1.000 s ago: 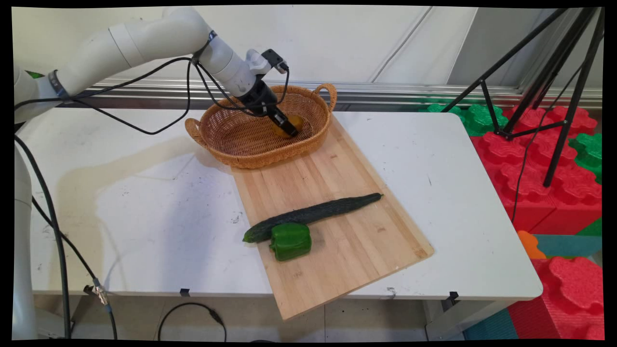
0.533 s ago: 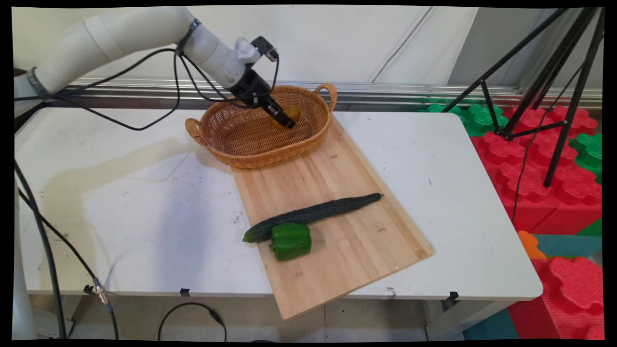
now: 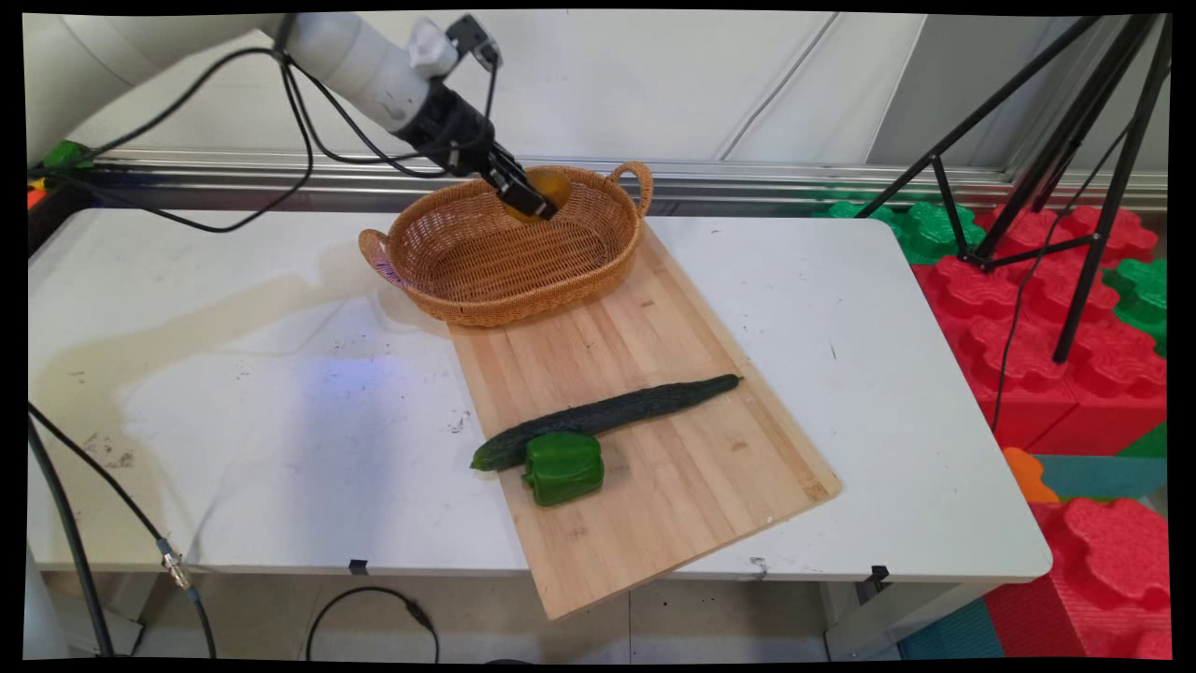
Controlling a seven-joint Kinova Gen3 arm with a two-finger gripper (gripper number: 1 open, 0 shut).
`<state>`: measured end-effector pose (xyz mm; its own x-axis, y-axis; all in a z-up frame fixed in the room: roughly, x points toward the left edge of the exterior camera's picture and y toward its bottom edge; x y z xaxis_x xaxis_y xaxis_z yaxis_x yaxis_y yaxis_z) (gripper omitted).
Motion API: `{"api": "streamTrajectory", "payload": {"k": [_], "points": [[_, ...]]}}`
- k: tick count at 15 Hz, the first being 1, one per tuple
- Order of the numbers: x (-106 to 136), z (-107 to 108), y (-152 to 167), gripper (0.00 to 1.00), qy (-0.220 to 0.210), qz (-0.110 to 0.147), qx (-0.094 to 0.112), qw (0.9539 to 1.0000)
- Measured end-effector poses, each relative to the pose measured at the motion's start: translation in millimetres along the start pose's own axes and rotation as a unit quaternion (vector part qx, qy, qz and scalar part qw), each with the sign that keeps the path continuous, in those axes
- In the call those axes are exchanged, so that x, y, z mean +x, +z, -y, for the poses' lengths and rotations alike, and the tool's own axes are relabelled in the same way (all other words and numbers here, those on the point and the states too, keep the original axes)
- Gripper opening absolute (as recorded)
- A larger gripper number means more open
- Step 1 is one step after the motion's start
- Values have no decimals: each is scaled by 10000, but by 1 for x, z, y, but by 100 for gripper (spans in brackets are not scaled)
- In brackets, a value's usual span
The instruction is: Place the picked object on the cutting board
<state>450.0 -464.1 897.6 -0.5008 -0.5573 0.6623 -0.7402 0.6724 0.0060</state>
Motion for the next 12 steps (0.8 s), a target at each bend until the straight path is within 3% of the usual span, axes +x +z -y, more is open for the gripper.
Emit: {"api": "streamTrajectory", "payload": {"k": [5,12], "points": [[9,-30,-45,0,395,-198,-365,9984],[17,-84,-57,0,828,-231,-919,9921]]}}
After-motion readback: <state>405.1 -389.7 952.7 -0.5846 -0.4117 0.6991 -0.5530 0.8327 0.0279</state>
